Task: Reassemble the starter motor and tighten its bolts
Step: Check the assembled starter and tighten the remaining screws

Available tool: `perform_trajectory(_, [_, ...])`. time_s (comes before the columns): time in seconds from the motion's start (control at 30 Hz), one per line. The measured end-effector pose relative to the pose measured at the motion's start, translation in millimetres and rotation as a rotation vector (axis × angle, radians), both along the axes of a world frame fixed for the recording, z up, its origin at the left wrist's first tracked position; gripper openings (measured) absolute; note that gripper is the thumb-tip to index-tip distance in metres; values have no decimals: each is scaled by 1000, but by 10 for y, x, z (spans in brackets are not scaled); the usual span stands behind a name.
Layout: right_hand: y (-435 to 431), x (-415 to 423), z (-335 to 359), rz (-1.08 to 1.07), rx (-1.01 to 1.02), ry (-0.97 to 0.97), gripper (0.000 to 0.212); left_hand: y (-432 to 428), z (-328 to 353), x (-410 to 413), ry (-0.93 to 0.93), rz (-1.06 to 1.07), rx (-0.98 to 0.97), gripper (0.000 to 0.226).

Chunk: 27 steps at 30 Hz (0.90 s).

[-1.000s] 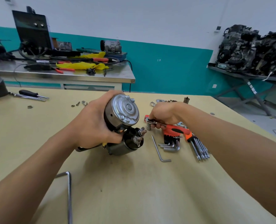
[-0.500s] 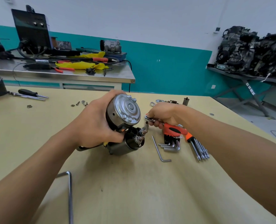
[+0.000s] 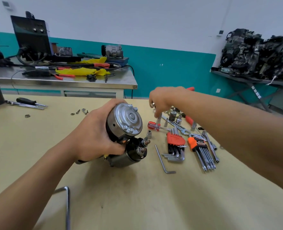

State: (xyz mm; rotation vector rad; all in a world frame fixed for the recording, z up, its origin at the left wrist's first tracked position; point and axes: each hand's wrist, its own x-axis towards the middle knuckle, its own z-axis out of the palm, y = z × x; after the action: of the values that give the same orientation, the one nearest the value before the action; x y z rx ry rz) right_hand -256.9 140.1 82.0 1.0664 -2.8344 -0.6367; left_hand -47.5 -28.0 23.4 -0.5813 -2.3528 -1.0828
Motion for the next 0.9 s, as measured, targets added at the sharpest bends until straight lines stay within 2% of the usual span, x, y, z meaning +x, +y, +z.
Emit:
perform_trajectory(0.1, [-118, -33, -154, -12, 211, 17, 50, 10, 13, 3, 1, 8, -17, 78])
perform_trajectory(0.13, [-152, -42, -189, -4, 262, 24, 44, 9, 18, 0, -2, 8, -16, 78])
perform_trajectory(0.2, [-203, -54, -246, -4, 352, 43, 19, 2, 21, -7, -12, 5, -11, 79])
perform_trajectory(0.27, [-234, -55, -316, -13, 425, 54, 27, -5, 22, -8, -14, 9, -10, 79])
perform_trajectory(0.43, [-243, -64, -448, 3, 404, 97, 23, 0, 16, -11, -17, -3, 2, 77])
perform_trajectory(0.53, [-219, -42, -438, 54, 392, 135, 34, 1, 17, -9, -17, -12, 8, 77])
perform_trajectory(0.6, [-184, -12, -398, 55, 371, 157, 30, 3, 23, -3, -15, -14, 8, 77])
perform_trajectory(0.7, [-51, 31, -242, 72, 165, 106, 27, 4, 26, -2, -21, -19, 14, 77])
perform_trajectory(0.77, [100, 96, -91, 105, -46, -26, 14, -2, 20, -5, -29, -22, 23, 77])
perform_trajectory(0.83, [300, 239, 44, 92, -319, -215, 32, -4, 15, -6, -29, -21, 26, 77])
perform_trajectory(0.9, [518, 435, 78, 77, -561, -416, 37, -5, 14, -2, -19, -12, 19, 77])
